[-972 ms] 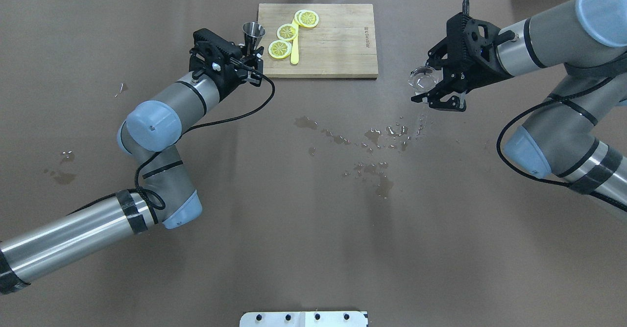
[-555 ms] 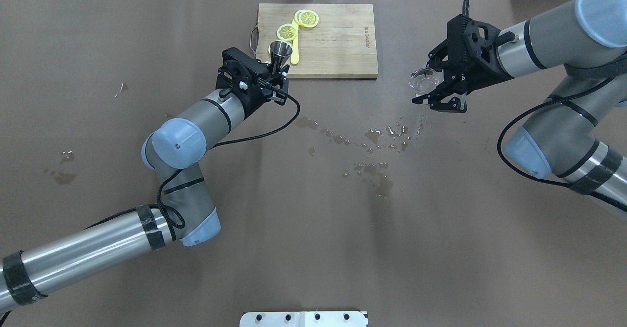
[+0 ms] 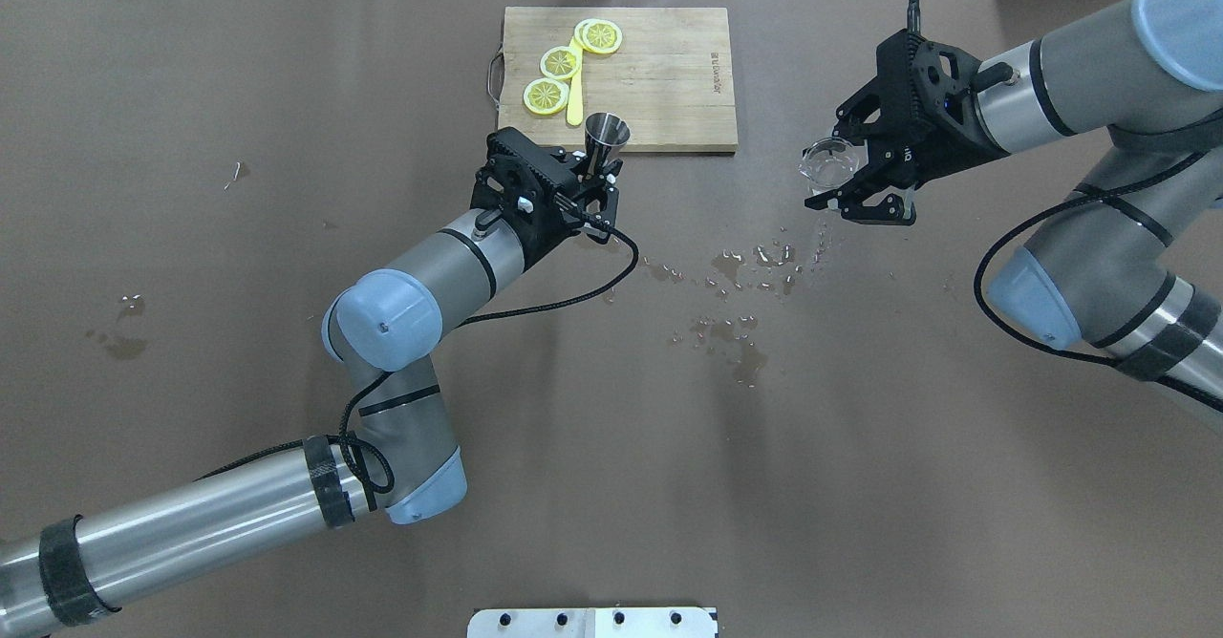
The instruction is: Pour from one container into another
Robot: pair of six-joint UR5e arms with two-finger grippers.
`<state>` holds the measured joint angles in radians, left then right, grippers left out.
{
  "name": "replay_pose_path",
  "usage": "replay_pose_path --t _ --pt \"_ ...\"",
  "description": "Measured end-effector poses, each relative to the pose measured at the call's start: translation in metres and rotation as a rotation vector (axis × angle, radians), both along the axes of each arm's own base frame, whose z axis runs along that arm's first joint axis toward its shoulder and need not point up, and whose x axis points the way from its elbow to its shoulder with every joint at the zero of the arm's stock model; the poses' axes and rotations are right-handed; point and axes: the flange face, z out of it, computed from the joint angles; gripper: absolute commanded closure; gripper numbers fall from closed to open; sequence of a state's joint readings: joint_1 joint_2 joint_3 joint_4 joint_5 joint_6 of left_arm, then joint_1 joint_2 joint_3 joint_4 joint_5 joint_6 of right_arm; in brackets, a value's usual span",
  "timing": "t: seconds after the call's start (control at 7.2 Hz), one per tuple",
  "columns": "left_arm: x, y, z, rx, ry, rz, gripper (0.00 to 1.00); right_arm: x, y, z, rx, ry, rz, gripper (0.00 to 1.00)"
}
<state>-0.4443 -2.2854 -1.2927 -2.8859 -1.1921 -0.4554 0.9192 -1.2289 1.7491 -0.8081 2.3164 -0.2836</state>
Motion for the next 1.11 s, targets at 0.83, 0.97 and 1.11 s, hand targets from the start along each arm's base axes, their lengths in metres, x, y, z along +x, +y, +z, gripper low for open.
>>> replay_pose_path --t 0.83,0.97,1.11 --pt "0.009 0.074 0.024 0.291 0.081 0.022 1.0 0.002 -0.001 0.004 -0.017 0.002 0.005 1.0" --pt "0.008 0.074 0.027 0.309 0.079 0.012 1.0 0.001 -0.001 0.004 -0.018 0.003 0.005 1.0" --pt "0.008 0.071 0.029 0.308 0.066 -0.003 1.0 0.0 -0.001 0.004 -0.019 0.004 0.004 1.0"
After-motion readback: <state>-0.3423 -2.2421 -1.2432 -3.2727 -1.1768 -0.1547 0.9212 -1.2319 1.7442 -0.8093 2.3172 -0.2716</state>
